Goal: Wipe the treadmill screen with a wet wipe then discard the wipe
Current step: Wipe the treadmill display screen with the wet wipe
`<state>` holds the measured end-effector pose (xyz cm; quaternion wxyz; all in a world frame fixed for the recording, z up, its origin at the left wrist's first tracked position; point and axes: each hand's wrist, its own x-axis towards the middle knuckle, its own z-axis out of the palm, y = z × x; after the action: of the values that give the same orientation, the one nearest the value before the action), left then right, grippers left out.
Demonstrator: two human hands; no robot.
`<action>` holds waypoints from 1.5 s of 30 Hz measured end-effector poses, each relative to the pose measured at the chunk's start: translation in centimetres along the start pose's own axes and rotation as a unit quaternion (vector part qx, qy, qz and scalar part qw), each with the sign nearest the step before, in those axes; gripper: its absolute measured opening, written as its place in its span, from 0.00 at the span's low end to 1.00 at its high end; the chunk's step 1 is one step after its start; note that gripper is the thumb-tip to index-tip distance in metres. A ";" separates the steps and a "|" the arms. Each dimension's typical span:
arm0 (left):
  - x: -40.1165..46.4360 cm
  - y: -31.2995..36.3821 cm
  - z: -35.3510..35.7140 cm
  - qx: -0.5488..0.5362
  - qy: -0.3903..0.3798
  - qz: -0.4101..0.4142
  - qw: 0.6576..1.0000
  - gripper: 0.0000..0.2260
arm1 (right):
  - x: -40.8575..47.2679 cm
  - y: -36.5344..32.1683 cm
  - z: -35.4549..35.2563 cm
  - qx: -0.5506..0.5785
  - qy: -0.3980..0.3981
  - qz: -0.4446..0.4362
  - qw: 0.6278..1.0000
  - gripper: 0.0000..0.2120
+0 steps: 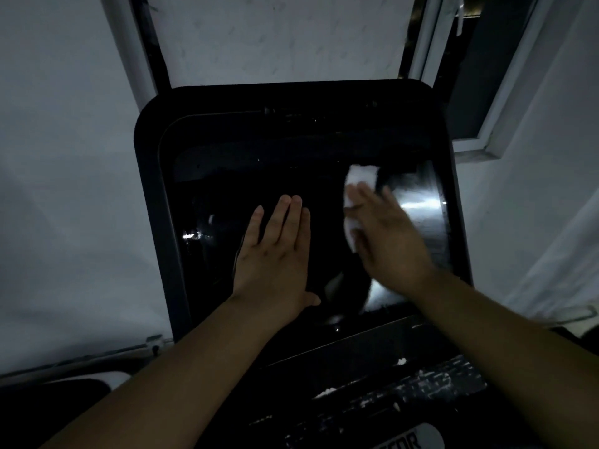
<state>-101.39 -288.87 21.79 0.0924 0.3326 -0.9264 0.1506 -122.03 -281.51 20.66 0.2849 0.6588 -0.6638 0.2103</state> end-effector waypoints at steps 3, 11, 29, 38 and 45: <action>0.0 0.0 0.1 -0.005 -0.003 0.003 1.000 0.59 | -2.5 -3.5 1.0 0.033 -0.019 -0.086 0.996 0.22; -0.1 0.0 0.1 0.003 -0.003 -0.001 1.000 0.61 | -6.4 2.6 0.0 -0.001 -0.053 -0.060 0.997 0.17; 0.0 -0.1 0.1 0.008 -0.008 0.004 1.000 0.61 | -11.3 3.5 0.1 0.001 -0.047 -0.007 0.999 0.16; -0.2 0.6 -0.5 -0.001 -0.022 -0.008 1.000 0.62 | -11.5 -2.3 1.8 0.042 -0.030 -0.052 0.997 0.17; 1.0 4.5 -1.5 -0.013 0.008 0.051 0.999 0.62 | -12.2 1.8 0.6 0.015 -0.035 -0.058 0.998 0.16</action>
<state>-104.89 -285.66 22.50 0.0967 0.2826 -0.9431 0.1459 -124.25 -272.63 12.39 0.2635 0.7073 -0.6308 0.1798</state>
